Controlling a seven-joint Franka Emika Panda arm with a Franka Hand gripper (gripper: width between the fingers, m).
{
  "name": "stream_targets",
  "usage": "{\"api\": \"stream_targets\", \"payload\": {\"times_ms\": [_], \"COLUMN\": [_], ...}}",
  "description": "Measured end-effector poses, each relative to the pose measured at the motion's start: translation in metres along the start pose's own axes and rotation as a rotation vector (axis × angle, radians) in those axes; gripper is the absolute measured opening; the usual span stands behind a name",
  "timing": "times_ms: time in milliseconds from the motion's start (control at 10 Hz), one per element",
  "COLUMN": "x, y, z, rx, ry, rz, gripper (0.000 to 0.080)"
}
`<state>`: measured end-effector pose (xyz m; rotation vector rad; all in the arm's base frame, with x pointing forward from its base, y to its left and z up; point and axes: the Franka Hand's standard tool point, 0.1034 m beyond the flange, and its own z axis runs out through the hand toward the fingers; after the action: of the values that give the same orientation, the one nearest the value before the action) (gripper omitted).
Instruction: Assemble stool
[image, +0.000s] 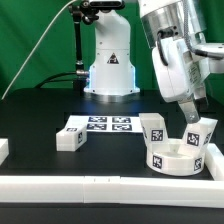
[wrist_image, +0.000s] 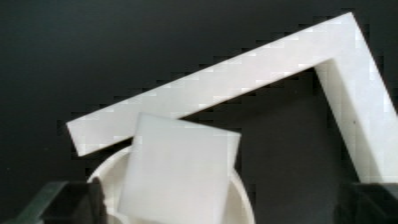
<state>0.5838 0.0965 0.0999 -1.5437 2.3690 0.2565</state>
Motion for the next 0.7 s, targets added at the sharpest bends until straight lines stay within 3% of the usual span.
{"api": "stream_targets", "payload": {"times_ms": [200, 400, 500, 700], "x": [0.014, 0.023, 0.029, 0.029], "y": [-0.001, -0.008, -0.013, -0.012], "z": [-0.01, -0.032, -0.038, -0.036], "rx": [-0.064, -0.079, -0.072, -0.074], "ry": [0.023, 0.004, 0.001, 0.003], "rz": [-0.314, -0.444, -0.515, -0.513], "gripper": [0.0649, 0.0649, 0.0649, 0.0649]}}
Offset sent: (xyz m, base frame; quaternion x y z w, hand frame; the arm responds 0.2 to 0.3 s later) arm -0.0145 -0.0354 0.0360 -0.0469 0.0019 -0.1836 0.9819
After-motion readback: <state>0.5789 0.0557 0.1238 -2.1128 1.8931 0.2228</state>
